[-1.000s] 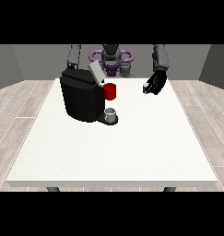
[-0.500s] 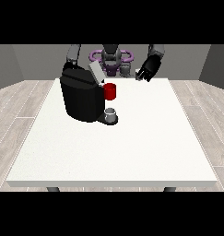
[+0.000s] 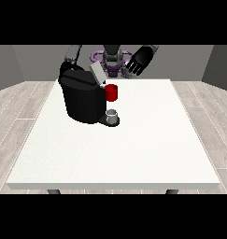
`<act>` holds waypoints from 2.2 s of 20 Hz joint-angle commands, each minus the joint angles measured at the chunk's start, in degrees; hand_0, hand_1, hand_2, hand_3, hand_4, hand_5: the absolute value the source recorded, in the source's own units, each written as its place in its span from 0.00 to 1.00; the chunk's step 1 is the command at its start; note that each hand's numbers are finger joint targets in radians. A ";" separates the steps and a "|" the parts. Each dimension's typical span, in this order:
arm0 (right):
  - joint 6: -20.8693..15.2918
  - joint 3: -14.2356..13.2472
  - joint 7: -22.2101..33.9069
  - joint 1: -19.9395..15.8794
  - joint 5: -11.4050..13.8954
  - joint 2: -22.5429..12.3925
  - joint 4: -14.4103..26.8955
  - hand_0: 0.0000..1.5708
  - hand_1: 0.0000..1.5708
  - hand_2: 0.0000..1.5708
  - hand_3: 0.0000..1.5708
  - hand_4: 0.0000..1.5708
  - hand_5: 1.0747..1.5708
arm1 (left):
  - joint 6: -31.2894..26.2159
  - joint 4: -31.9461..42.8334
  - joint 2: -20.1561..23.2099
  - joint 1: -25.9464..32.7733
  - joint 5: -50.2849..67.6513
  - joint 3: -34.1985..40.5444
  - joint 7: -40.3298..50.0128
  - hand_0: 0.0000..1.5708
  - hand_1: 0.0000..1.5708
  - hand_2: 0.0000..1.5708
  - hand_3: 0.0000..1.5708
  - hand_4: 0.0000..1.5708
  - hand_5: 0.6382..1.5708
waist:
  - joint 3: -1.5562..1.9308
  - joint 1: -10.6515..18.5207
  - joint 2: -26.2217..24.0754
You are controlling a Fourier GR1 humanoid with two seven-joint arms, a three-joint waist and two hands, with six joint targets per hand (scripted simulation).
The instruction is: Insert the coffee pod into the coffee machine and close the lid
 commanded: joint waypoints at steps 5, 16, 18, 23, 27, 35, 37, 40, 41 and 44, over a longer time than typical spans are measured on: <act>-0.25 1.34 0.87 -2.48 1.47 -0.17 -2.54 0.00 0.00 0.00 0.00 0.02 1.00 | -1.80 2.23 2.50 -10.14 1.80 4.72 5.24 0.80 0.80 0.82 0.81 0.31 1.00 | 0.00 -4.24 4.35; -1.84 0.06 2.33 -8.55 0.88 0.08 -5.49 0.00 0.00 0.00 0.00 0.09 1.00 | 0.43 5.25 6.25 -16.32 0.36 5.94 3.64 0.82 0.82 0.84 0.80 0.30 1.00 | -0.01 -7.61 12.86; 0.18 -1.92 5.95 -10.54 -0.58 -2.44 -4.57 0.00 0.00 0.00 0.00 0.06 1.00 | -0.03 5.12 3.83 -15.66 0.40 4.93 3.94 0.78 0.78 0.82 0.79 0.31 1.00 | -0.01 -6.45 11.09; 1.36 -2.69 2.79 -10.12 -1.43 -3.23 -3.44 0.00 0.00 0.00 0.00 0.10 1.00 | -1.65 6.44 5.98 -18.37 -0.04 5.38 4.86 0.75 0.75 0.79 0.77 0.30 1.00 | 0.01 -7.33 13.27; -1.54 0.23 5.47 -9.86 1.09 -0.34 -6.00 0.00 0.00 0.00 0.00 0.08 1.00 | -0.29 8.13 5.94 -17.14 -0.22 5.50 2.43 0.80 0.80 0.82 0.78 0.28 1.00 | -0.02 -7.92 13.11; -1.11 -2.77 1.42 -12.60 -0.05 -2.73 -3.57 0.00 0.00 0.00 0.00 0.00 1.00 | 0.84 7.28 4.85 -19.95 -0.51 5.31 2.52 0.76 0.76 0.79 0.76 0.27 1.00 | 0.01 -7.05 16.33; -0.59 -1.59 1.00 -7.52 -0.19 -1.40 -3.28 0.00 0.00 0.00 0.00 0.00 1.00 | 0.56 8.18 4.25 -17.49 -0.48 5.29 3.17 0.74 0.74 0.79 0.76 0.27 1.00 | 0.00 -7.25 13.06; -0.98 -0.87 2.60 -8.88 -0.33 -0.14 -4.39 0.00 0.00 0.00 0.00 0.00 1.00 | -0.35 9.02 6.25 -19.52 -0.71 5.79 3.30 0.77 0.77 0.80 0.76 0.26 1.00 | 0.00 -7.89 13.02; -1.08 -1.65 3.30 -10.06 0.22 -1.52 -3.03 0.00 0.00 0.00 0.00 0.00 1.00 | -0.54 8.62 5.52 -20.14 -0.71 5.48 3.39 0.77 0.77 0.80 0.76 0.27 1.00 | 0.00 -7.05 13.56; 0.24 -2.12 1.40 -9.37 -0.75 -2.55 -4.81 0.00 0.00 0.00 0.00 0.00 1.00 | 1.82 9.09 7.56 -19.10 -1.04 6.21 0.72 0.78 0.78 0.80 0.77 0.24 1.00 | 0.00 -8.47 15.63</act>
